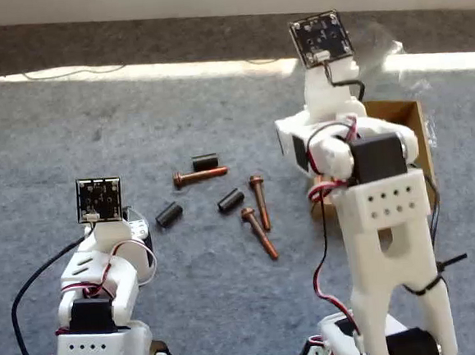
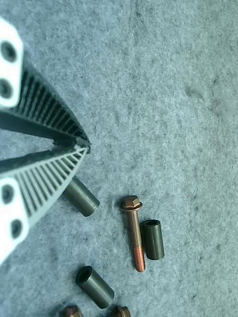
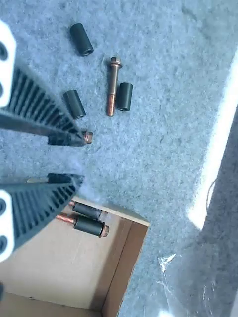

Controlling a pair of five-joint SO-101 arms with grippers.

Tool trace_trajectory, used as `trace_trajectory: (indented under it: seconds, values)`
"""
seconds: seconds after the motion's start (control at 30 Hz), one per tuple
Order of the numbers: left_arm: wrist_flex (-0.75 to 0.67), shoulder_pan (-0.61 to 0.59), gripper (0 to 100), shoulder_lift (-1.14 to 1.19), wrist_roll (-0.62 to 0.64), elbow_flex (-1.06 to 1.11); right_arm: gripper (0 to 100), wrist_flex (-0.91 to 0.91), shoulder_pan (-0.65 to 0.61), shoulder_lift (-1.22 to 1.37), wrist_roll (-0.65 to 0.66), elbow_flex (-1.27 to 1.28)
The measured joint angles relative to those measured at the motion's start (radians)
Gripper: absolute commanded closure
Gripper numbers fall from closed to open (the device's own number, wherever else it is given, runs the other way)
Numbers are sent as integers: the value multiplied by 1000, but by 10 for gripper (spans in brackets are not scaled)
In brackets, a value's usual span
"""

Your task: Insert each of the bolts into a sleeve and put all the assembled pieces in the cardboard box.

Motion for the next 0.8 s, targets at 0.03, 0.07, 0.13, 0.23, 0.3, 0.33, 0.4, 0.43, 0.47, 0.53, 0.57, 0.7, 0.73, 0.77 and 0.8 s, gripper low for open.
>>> trace_trajectory:
  seconds: [0.03, 0.07, 0.13, 0.23, 0.3, 0.33, 0.4, 0.43, 0.47, 0.53, 0.57, 0.7, 0.73, 0.77, 0.8]
  values:
    - [0, 0, 995, 0, 0, 0, 965, 9, 0, -21, 0, 0]
    - [0, 0, 995, 0, 0, 0, 992, 15, 0, -40, 0, 0]
    - [0, 0, 995, 0, 0, 0, 991, 29, 0, -81, 0, 0]
    - [0, 0, 995, 0, 0, 0, 993, 57, 0, -127, 0, 0]
    - [0, 0, 995, 0, 0, 0, 993, 80, -11, -146, 0, 0]
    - [0, 0, 995, 0, 0, 0, 993, 98, -23, -153, 0, 0]
    - [0, 0, 995, 0, 0, 0, 993, 133, -55, -163, 0, 0]
    - [0, 0, 995, 0, 0, 0, 993, 149, -77, -166, 0, 0]
    - [0, -12, 995, 0, 0, 0, 993, 164, -100, -166, 0, 0]
    - [0, -49, 995, 0, 0, 0, 993, 183, -143, -166, 0, 2]
    - [0, -69, 995, 0, 0, 0, 993, 183, -160, -167, 0, 15]
    - [0, -103, 995, 0, 0, 0, 993, 104, -203, -169, 0, 170]
    - [0, -103, 995, 0, 0, 0, 993, 71, -203, -167, 0, 218]
    - [0, -104, 995, 0, 0, 0, 993, 35, -201, -167, 0, 272]
    - [0, -109, 995, 0, 0, 0, 993, 3, -201, -167, 0, 321]
